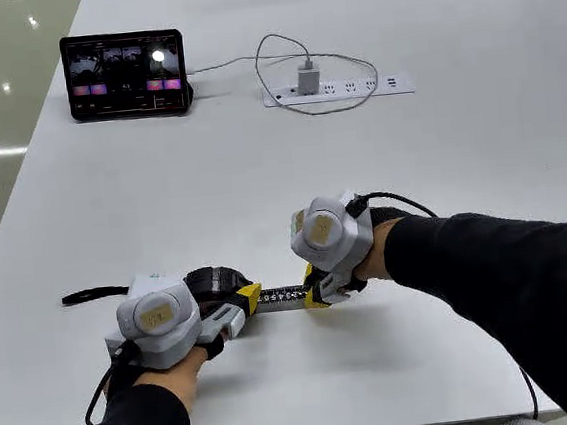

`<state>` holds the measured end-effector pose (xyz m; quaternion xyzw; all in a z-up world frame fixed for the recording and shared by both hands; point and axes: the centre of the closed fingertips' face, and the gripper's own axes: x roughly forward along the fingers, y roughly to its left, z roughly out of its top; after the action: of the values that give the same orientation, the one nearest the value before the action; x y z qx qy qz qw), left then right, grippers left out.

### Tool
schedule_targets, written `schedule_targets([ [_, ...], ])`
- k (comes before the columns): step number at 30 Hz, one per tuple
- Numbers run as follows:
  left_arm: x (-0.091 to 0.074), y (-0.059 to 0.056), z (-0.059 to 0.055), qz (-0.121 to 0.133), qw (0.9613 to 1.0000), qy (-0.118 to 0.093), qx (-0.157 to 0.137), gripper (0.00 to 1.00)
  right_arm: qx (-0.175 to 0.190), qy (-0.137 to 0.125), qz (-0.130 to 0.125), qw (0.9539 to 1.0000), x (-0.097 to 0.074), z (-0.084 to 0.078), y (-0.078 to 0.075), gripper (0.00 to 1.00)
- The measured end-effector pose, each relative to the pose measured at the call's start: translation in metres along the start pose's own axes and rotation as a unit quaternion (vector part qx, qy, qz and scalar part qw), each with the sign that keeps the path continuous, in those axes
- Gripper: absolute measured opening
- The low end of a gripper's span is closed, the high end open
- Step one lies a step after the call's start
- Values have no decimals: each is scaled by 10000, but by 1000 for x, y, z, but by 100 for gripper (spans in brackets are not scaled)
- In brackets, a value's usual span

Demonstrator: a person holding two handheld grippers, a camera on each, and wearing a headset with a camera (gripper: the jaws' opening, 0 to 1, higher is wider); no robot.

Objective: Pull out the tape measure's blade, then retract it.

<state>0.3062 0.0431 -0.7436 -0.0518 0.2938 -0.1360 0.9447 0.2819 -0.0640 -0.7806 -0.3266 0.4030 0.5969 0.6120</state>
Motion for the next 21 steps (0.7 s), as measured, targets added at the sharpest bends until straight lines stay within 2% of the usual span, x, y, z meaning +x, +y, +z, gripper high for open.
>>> schedule_targets([
  [12, -1, 0, 0, -14, 10000, 7, 14, 59, -161, -22, -1, 9999, 3, 6, 1, 10],
  [21, 0, 0, 0, -16, 10000, 15, 2, 59, -4, -208, -63, 9998, 6, 11, 1, 10],
])
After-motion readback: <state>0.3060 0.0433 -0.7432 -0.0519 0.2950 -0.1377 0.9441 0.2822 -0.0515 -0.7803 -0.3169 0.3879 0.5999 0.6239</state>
